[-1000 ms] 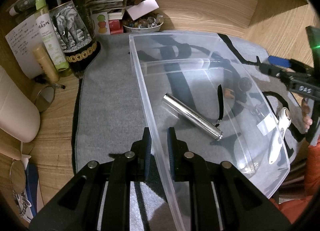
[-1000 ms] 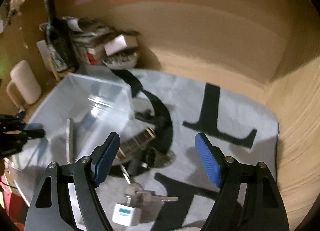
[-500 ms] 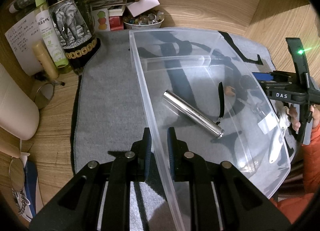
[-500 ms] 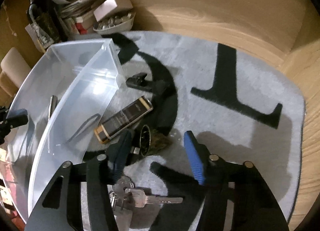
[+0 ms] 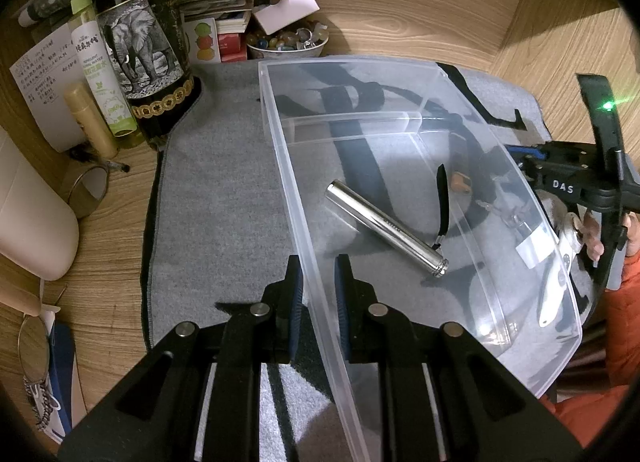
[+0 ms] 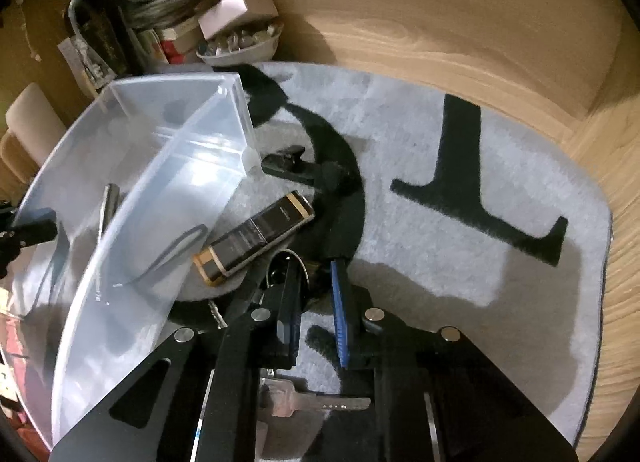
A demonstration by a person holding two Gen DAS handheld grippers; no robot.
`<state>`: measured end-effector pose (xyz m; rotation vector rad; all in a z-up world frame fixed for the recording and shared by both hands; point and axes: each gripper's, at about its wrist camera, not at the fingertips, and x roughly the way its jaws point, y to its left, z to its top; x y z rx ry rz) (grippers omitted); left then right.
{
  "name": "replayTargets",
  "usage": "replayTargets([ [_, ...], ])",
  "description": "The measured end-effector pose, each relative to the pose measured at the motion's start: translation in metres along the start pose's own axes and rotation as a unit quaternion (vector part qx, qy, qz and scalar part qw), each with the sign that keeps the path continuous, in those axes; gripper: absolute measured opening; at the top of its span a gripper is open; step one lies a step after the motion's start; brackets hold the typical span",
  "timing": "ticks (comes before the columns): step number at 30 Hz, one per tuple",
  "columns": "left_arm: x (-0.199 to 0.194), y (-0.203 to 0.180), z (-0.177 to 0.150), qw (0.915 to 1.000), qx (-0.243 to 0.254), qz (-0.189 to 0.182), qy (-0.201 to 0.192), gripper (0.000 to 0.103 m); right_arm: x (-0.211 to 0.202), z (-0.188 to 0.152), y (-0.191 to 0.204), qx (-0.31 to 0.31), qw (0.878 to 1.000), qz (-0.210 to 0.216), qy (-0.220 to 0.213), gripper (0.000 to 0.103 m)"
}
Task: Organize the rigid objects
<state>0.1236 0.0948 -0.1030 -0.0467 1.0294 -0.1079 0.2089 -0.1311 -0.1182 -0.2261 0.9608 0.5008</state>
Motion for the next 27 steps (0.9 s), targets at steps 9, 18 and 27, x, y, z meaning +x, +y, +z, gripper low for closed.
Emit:
replayTargets([
  [9, 0.0, 0.0, 0.0, 1.0, 0.0, 0.001, 0.0, 0.015, -0.027, 0.003, 0.01, -0.013, 0.999, -0.009, -0.042, 0.012],
  [18, 0.0, -0.001, 0.0, 1.0, 0.0, 0.001, 0.0, 0.015, -0.063, 0.017, 0.037, -0.038, 0.994, 0.01, -0.098, 0.013],
  [27, 0.0, -0.001, 0.001, 1.0, 0.0, 0.001, -0.001, 0.015, -0.07, 0.028, 0.073, -0.07, 0.99, 0.038, -0.116, 0.012],
])
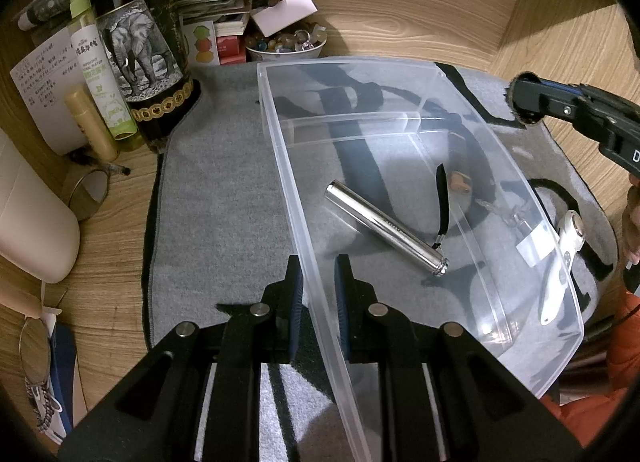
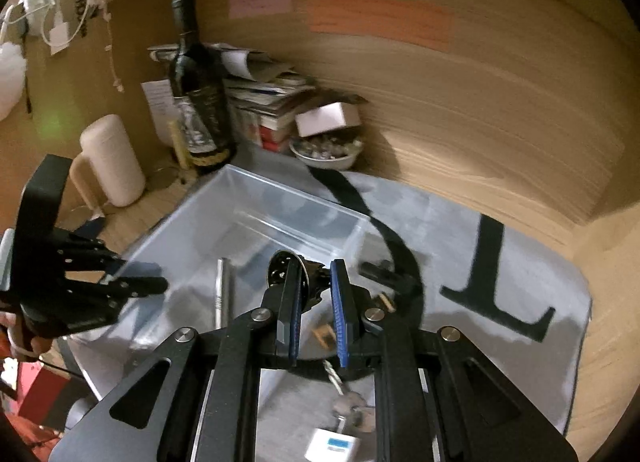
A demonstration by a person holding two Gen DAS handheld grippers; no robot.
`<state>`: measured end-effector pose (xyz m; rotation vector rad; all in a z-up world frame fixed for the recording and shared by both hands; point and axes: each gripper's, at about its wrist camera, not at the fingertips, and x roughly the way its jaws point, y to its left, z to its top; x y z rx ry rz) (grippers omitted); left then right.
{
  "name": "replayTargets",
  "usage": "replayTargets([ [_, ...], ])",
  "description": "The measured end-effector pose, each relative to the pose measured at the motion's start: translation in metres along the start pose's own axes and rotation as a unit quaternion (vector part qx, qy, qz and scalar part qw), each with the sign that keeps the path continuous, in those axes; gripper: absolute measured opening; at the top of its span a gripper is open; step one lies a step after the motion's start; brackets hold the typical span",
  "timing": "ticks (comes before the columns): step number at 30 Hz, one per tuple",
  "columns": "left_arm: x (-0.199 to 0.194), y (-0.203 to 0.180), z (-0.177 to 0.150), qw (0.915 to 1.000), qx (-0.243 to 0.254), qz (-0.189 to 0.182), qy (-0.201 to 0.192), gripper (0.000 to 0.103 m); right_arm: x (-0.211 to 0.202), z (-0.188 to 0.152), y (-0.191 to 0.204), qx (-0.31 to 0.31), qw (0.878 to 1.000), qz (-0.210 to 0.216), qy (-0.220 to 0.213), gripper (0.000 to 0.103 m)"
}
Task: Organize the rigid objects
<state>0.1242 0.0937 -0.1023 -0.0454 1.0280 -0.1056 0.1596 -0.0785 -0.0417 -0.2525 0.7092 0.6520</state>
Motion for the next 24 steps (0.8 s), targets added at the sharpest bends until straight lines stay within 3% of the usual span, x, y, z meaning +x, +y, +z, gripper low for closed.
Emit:
replayTargets([
  [11, 0.0, -0.001, 0.003, 1.0, 0.0, -0.001, -0.001, 0.015, 0.041, 0.006, 0.026, -0.028, 0.998, 0.023, 0.045, 0.013],
  [24, 0.0, -0.001, 0.002, 1.0, 0.001, -0.003, -0.005, 0.015, 0.072, -0.005, 0.034, -0.046, 0.994, 0.017, 0.1, 0.013],
])
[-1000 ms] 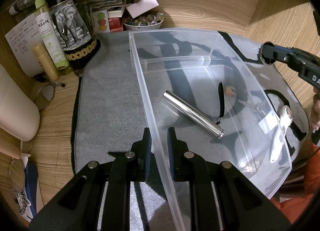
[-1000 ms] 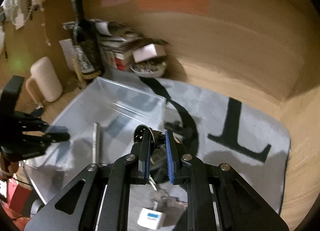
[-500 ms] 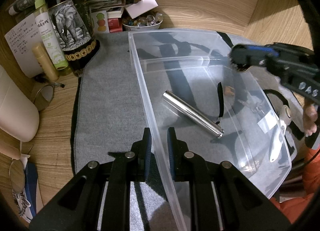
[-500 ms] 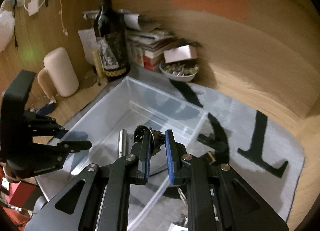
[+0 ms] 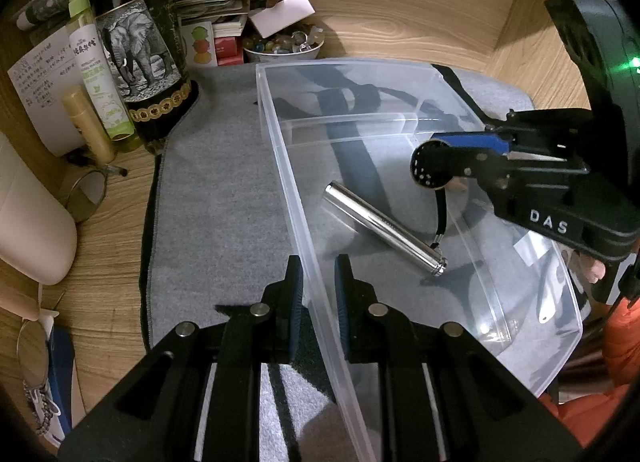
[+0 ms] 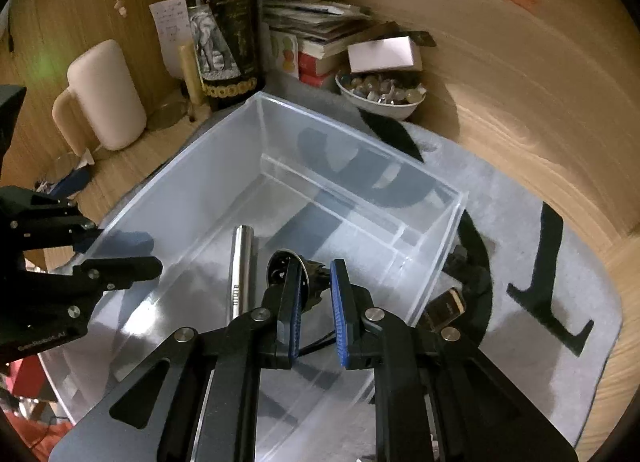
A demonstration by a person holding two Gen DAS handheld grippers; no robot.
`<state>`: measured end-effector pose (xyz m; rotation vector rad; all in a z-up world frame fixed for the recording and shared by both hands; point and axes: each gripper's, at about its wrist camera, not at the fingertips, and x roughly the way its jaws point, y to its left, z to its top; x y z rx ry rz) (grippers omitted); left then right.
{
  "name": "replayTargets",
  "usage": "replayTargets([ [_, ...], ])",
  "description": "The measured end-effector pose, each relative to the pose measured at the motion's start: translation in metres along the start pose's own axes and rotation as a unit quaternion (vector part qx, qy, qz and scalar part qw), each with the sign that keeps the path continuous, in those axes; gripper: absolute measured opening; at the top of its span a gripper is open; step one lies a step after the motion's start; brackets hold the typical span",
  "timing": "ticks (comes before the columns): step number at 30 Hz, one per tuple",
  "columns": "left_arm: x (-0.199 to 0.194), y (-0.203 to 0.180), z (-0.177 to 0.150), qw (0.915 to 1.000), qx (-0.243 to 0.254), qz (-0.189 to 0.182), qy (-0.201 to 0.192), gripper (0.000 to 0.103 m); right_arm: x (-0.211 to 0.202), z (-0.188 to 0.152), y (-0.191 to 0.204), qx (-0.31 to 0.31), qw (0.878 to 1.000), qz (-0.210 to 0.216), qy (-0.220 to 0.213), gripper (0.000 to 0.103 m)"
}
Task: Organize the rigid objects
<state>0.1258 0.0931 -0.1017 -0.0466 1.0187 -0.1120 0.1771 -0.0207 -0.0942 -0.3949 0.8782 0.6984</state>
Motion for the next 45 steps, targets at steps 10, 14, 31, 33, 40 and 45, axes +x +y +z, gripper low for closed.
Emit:
replayTargets([
  [10, 0.0, 0.0, 0.0, 1.0, 0.0, 0.0, 0.0, 0.015, -0.002, -0.001, 0.007, -0.003, 1.0, 0.0, 0.002, 0.032],
  [14, 0.0, 0.0, 0.0, 1.0, 0.001, 0.001, 0.0, 0.015, -0.011, -0.001, 0.005, 0.002, 1.0, -0.004, -0.012, 0.043],
  [31, 0.0, -0.001, -0.002, 1.0, 0.004, 0.007, -0.003, 0.015, -0.08, -0.014, -0.036, 0.045, 0.993, -0.052, -0.095, 0.063],
  [33, 0.0, -0.001, -0.002, 1.0, 0.004, 0.006, -0.002, 0.015, -0.082, -0.019, -0.044, 0.056, 0.992, -0.058, -0.094, 0.063],
  [40, 0.0, -0.001, -0.002, 1.0, 0.003, 0.005, -0.003, 0.015, -0.081, -0.05, -0.062, 0.092, 0.99, -0.067, -0.077, 0.063],
  [45, -0.001, 0.0, -0.004, 1.0, 0.0, 0.003, -0.004, 0.015, -0.074, -0.082, -0.065, 0.127, 0.987, -0.07, -0.063, 0.063],
])
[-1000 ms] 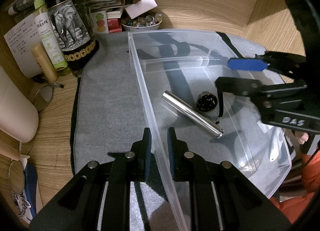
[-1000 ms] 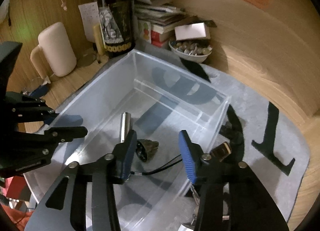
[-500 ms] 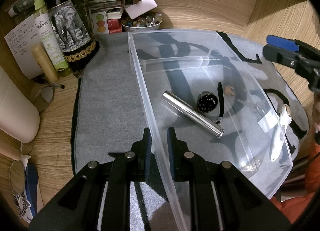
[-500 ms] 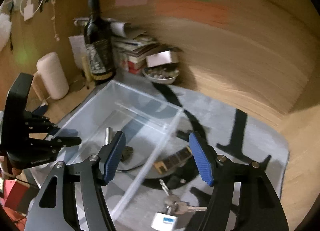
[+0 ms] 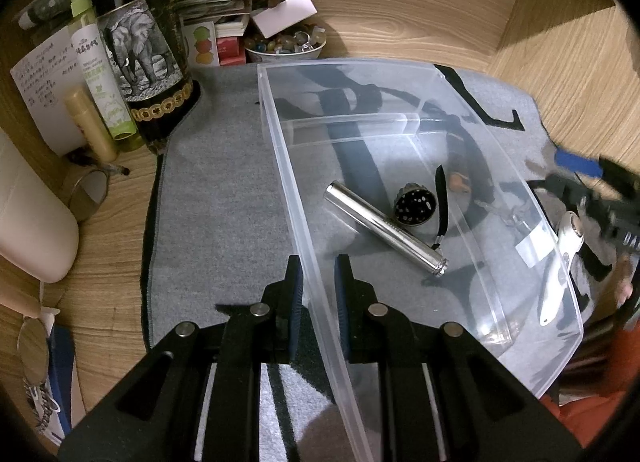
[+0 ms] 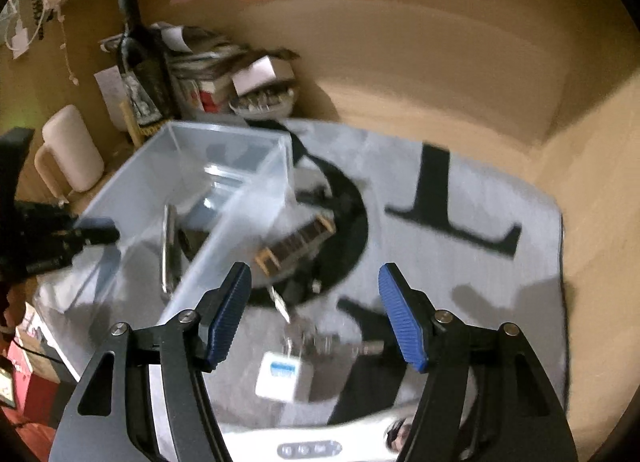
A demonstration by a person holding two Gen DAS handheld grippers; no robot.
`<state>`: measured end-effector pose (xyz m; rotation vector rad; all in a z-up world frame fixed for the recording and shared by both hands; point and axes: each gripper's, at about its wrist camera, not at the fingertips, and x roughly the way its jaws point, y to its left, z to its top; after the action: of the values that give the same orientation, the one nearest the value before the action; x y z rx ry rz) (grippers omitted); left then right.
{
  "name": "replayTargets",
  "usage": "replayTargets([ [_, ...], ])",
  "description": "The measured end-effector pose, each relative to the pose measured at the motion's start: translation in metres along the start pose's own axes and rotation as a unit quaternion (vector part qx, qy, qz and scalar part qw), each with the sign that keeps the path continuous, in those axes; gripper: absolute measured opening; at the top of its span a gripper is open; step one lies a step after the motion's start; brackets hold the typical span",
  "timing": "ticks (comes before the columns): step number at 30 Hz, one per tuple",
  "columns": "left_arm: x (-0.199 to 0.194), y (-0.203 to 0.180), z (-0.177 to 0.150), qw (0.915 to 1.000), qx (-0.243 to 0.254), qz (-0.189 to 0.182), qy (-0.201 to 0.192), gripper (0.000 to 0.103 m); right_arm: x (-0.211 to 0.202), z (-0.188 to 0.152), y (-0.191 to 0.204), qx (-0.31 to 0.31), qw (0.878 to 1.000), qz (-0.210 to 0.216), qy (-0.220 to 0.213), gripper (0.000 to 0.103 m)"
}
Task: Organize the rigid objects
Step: 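Return the right gripper to the rug and grasp the white plug adapter, then carry the white plug adapter into the clear box and release it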
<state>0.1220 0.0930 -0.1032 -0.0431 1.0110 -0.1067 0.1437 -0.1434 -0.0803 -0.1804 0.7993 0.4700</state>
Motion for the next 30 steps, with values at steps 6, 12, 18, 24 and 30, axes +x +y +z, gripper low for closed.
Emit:
replayTargets([
  [6, -0.001, 0.001, -0.001, 1.0, -0.004, -0.002, -0.003, 0.015, 0.007, -0.035, -0.002, 0.037, 0.999, 0.002, 0.015, 0.063],
  [12, -0.001, 0.001, -0.002, 1.0, -0.004, -0.001, -0.004, 0.015, 0.017, -0.056, 0.004, 0.048, 0.998, 0.015, 0.035, 0.046],
  [18, -0.002, 0.001, -0.002, 1.0, -0.004, -0.001, -0.006, 0.015, 0.019, -0.061, 0.008, 0.045, 0.998, 0.015, 0.033, 0.034],
  [24, -0.002, 0.0, -0.002, 1.0, -0.004, -0.001, -0.006, 0.015, 0.011, -0.057, 0.007, 0.046, 0.999, 0.012, 0.018, 0.034],
  [30, -0.002, 0.001, -0.002, 1.0, -0.004, -0.001, -0.006, 0.015, -0.003, -0.043, 0.008, 0.039, 0.999, 0.01, -0.008, 0.034],
])
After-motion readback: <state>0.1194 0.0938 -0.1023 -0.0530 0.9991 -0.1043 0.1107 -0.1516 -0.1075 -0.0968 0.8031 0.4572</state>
